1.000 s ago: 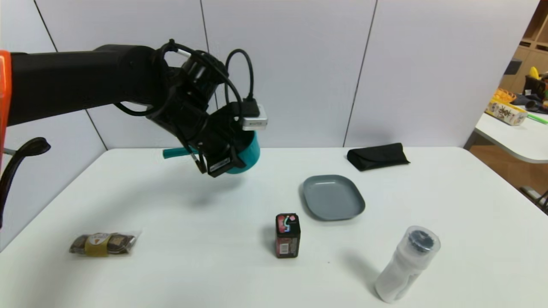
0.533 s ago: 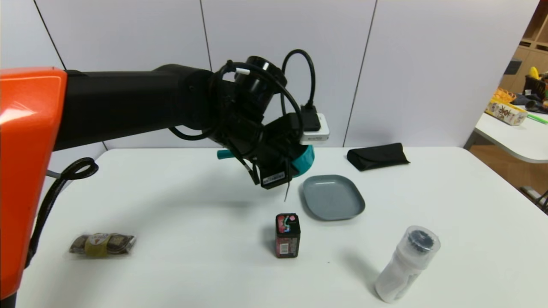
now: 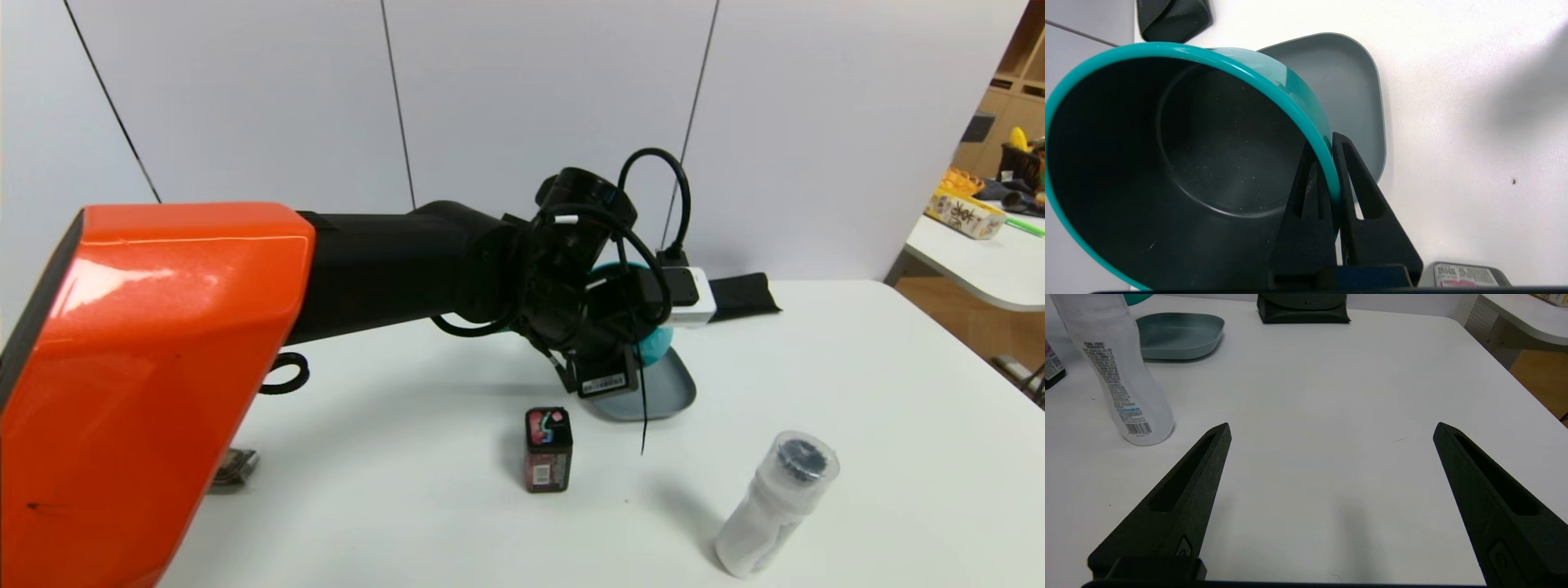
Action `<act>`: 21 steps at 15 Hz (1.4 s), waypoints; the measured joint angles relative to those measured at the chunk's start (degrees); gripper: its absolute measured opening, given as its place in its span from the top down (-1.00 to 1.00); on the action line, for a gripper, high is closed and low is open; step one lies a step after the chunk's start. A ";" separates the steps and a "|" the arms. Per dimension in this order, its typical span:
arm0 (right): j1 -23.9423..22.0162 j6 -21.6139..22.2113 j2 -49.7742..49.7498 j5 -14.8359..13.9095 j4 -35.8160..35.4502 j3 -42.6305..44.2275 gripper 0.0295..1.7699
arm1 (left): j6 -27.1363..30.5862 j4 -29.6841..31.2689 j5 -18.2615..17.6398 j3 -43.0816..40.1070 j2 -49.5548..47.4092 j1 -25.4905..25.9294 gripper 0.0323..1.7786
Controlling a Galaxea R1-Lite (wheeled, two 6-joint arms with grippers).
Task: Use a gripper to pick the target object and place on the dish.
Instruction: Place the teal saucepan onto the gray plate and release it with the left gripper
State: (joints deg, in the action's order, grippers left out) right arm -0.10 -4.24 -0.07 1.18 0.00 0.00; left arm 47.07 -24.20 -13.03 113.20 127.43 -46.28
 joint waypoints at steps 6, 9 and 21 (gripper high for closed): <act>0.00 -0.02 0.00 0.00 0.02 0.00 -0.93 | -0.02 1.22 0.00 0.02 3.33 -0.52 0.90; 0.00 -0.02 0.00 0.02 0.00 0.00 -0.93 | -0.10 1.22 0.02 0.09 4.49 -0.50 0.90; 0.00 -0.02 0.00 0.00 0.02 0.00 -0.93 | -0.22 0.88 0.02 0.11 4.83 -0.50 -0.06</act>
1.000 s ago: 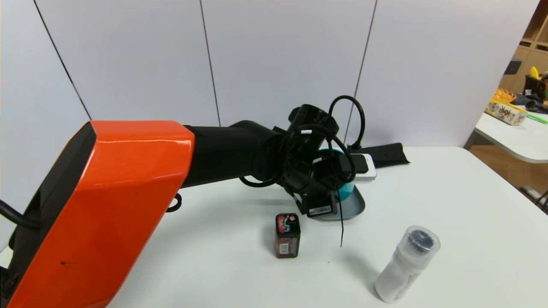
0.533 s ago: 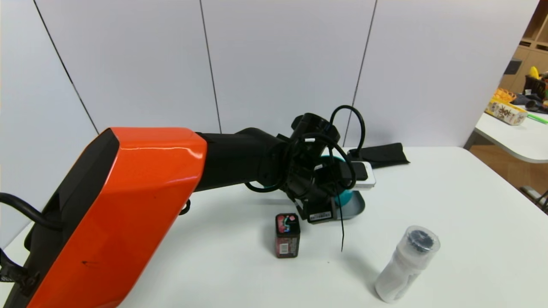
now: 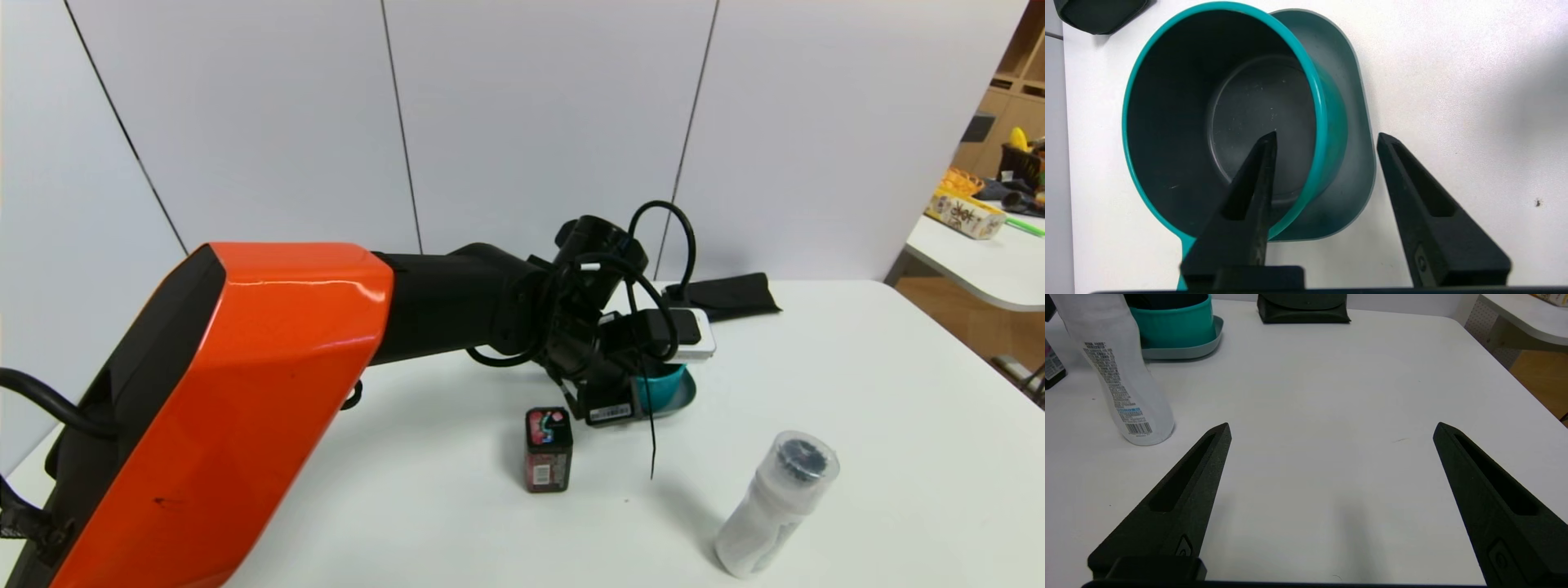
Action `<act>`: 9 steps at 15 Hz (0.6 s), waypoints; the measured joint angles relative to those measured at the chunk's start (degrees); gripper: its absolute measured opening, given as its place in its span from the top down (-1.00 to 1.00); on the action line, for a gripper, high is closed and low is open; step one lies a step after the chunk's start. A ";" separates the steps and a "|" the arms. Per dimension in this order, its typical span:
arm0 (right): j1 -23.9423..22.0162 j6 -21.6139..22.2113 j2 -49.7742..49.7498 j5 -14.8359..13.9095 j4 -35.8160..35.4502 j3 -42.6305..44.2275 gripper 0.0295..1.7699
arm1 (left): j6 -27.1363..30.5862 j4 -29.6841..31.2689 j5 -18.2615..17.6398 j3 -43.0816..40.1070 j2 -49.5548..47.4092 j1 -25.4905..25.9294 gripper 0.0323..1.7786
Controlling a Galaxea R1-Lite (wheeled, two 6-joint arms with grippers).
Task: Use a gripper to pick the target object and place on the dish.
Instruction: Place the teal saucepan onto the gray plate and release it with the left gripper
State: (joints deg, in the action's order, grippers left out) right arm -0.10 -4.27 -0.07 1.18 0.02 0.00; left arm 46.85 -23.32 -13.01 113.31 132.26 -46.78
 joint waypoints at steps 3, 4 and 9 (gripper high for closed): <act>0.00 0.05 0.00 0.00 -0.02 0.00 -0.93 | 0.26 -1.06 0.33 -0.02 -1.35 0.04 -0.33; 0.00 0.00 0.00 0.00 -0.02 0.00 -0.93 | 0.28 -2.43 0.44 0.00 -2.62 0.04 -0.40; 0.00 -0.02 0.00 0.02 -0.02 0.00 -0.93 | 0.28 -11.98 3.78 -0.68 -14.67 2.45 -0.64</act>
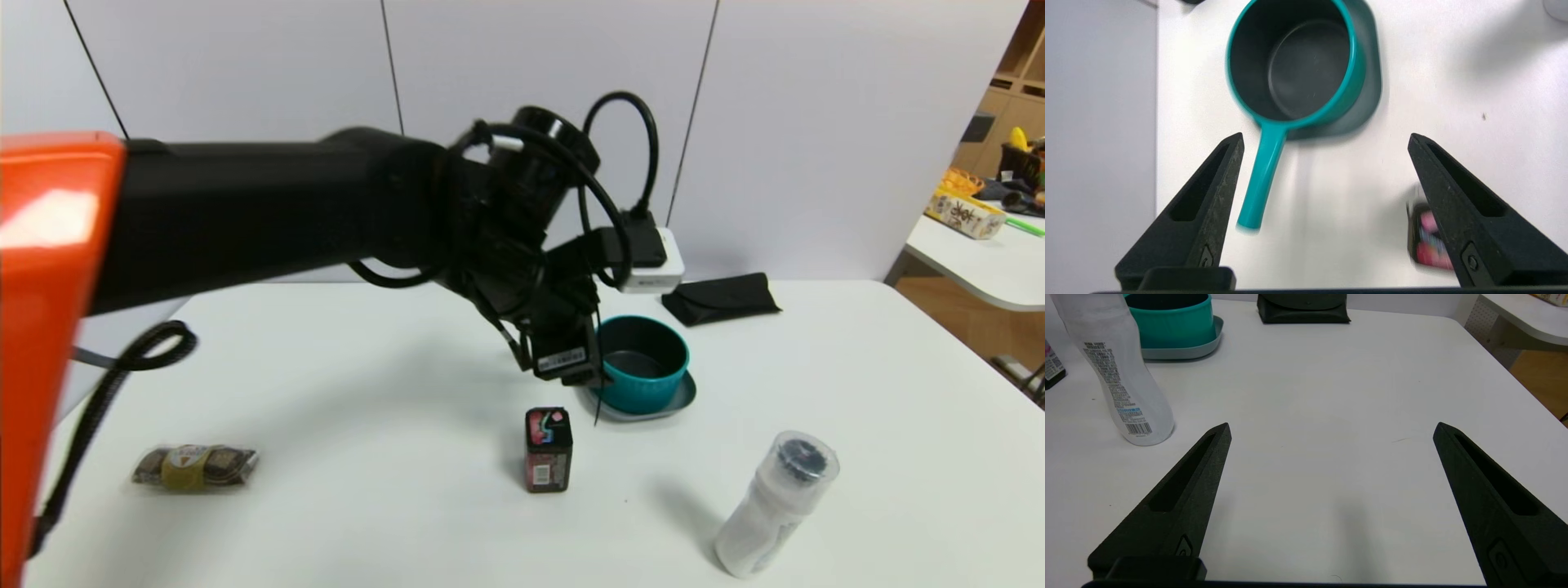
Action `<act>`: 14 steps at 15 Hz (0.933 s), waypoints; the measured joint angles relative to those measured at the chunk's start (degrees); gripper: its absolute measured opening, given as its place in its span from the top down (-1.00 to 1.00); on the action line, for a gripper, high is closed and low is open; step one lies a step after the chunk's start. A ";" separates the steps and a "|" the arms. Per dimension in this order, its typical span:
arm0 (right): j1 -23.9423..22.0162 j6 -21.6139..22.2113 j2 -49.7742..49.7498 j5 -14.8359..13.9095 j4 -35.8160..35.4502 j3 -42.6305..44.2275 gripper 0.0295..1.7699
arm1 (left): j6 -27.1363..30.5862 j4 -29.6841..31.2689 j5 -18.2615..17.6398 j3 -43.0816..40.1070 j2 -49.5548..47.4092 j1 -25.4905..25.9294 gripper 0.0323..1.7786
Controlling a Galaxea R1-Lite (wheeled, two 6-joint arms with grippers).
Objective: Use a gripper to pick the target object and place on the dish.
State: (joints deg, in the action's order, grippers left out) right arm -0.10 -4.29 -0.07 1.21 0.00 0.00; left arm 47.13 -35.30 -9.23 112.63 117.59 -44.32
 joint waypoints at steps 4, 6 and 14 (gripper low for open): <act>0.00 0.02 0.00 -0.02 0.00 0.00 -0.93 | -1.73 -9.57 1.57 -7.31 -14.47 7.64 -0.75; 0.00 0.05 0.00 0.00 0.00 0.00 -0.93 | -3.58 -10.53 1.77 -15.82 -21.75 13.40 -0.79; 0.00 0.00 0.00 0.00 0.00 0.00 -0.93 | -18.55 9.98 2.04 -60.32 -48.03 31.99 -0.87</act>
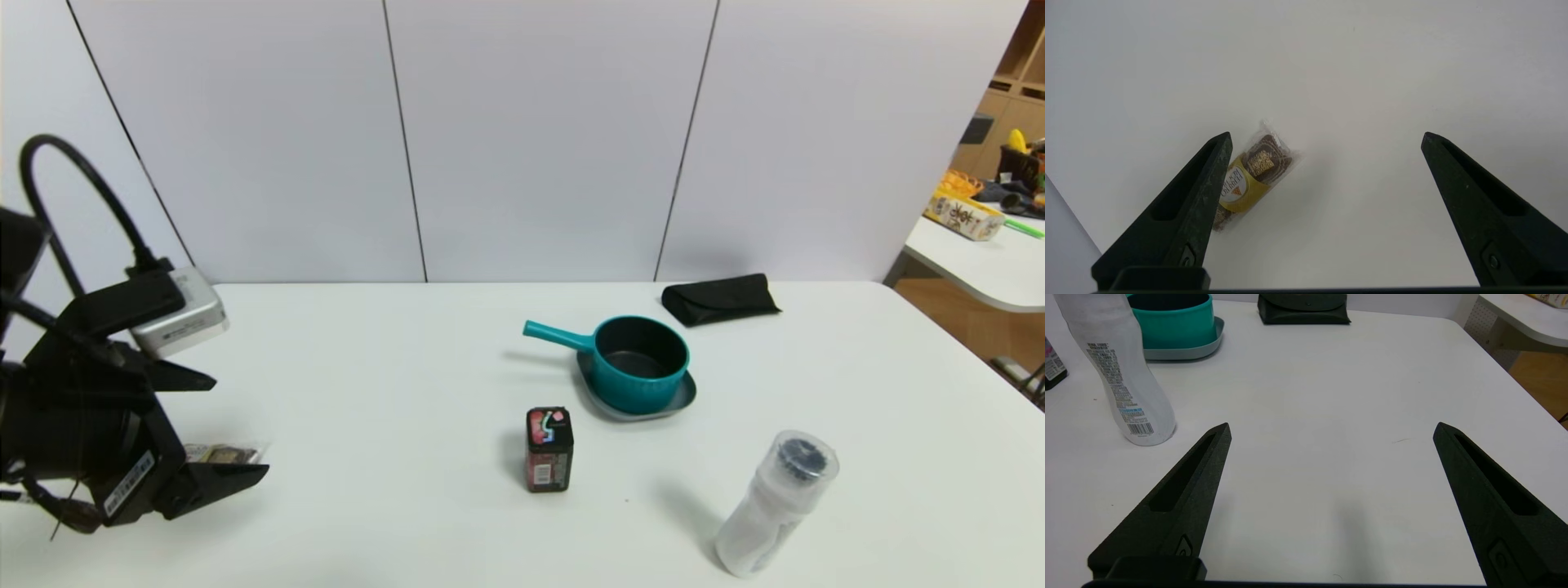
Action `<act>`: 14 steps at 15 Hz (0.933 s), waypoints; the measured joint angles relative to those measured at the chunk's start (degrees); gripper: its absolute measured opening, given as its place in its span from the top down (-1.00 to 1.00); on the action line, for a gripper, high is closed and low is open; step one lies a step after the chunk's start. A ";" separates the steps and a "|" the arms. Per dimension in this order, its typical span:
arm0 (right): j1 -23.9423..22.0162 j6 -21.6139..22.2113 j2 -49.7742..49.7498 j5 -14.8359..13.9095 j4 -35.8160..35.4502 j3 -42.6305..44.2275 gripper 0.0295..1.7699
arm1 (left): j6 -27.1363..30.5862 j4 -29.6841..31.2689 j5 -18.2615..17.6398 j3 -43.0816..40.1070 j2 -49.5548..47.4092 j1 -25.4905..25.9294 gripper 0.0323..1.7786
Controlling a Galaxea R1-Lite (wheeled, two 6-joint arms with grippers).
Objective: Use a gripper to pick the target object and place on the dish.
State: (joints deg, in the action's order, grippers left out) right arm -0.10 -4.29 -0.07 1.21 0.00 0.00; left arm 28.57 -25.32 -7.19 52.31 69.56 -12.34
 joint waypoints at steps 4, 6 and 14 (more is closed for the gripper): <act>0.00 0.02 0.00 -0.02 0.02 0.00 -0.93 | -10.39 25.21 0.45 -19.91 -13.03 6.23 -0.88; 0.00 0.02 0.00 -0.02 0.00 0.00 -0.93 | -13.73 34.96 2.02 -25.71 -19.40 8.35 -0.89; 0.00 0.00 0.00 0.00 0.00 0.00 -0.93 | -15.27 37.35 3.28 -41.75 -47.30 10.08 -0.90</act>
State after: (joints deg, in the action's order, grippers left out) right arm -0.10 -4.29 -0.07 1.21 0.00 0.00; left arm 13.30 12.03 -3.91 10.56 22.26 -2.26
